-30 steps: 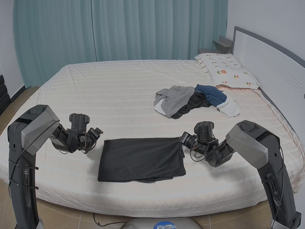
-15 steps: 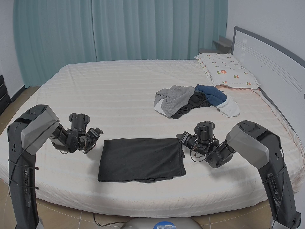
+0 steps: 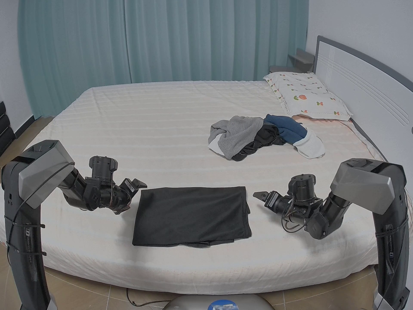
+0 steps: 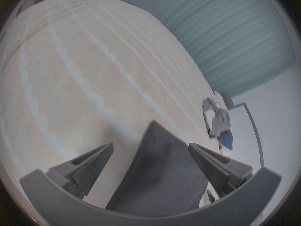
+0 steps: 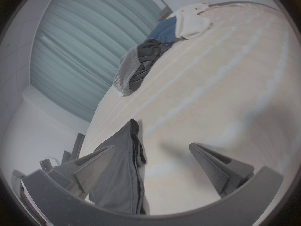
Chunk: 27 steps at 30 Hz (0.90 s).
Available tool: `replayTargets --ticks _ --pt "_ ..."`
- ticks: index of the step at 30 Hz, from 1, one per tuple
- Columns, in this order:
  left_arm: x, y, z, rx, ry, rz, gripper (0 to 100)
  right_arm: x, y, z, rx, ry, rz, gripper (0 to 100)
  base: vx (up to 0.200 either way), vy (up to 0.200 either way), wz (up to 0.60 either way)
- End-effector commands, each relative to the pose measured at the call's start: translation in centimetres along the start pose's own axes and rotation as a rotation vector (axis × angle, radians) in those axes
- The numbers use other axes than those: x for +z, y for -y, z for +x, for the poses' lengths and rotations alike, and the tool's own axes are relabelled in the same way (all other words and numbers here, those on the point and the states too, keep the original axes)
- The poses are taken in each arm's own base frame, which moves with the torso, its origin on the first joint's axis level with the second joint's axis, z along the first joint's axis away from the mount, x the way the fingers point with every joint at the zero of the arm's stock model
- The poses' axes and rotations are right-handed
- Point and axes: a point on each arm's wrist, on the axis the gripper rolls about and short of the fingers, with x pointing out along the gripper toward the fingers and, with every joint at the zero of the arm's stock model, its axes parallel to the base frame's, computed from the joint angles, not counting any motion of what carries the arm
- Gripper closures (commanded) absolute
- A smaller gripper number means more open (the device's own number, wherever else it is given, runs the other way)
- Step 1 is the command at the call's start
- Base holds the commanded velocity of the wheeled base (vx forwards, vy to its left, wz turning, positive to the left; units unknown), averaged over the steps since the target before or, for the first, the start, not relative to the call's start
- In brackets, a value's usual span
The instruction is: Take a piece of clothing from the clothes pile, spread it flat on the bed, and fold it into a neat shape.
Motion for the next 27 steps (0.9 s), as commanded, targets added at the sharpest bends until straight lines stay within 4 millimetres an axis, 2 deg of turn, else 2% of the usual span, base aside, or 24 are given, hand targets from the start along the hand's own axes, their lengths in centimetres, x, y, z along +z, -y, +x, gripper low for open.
replayTargets --ticks 1,4,6,12,17,23,27 --pt "-1.7 -1.4 -3.1 -0.064 -0.156 0.160 0 0.5 0.4 -6.6 0.027 0.014 0.160 0 0.000 0.000 0.00" --pt "-2.1 -1.7 -3.3 -0.063 -0.166 0.204 0 0.1 1.2 -7.1 0.045 0.009 0.207 0 0.000 0.000 0.00" --pt "-2.4 -2.1 -3.3 -0.060 -0.173 0.219 0 -0.3 2.9 -7.3 0.087 -0.006 0.240 0 0.000 0.000 0.00" --pt "-3.1 -2.4 -3.2 -0.081 -0.167 0.236 0 -1.9 4.0 -8.3 0.123 -0.058 0.233 0 0.000 0.000 0.00" --pt "-3.3 -2.6 -3.2 -0.096 -0.154 0.277 0 -2.1 4.2 -8.0 0.116 -0.061 0.232 0 0.000 0.000 0.00" --pt "-4.9 -2.0 -2.4 -0.117 -0.158 0.326 0 -2.3 4.3 -8.0 0.112 -0.065 0.222 0 0.000 0.000 0.00" --pt "-4.9 -2.0 -2.2 -0.121 -0.140 0.328 0 -2.3 4.3 -8.0 0.112 -0.068 0.222 0 0.000 0.000 0.00"
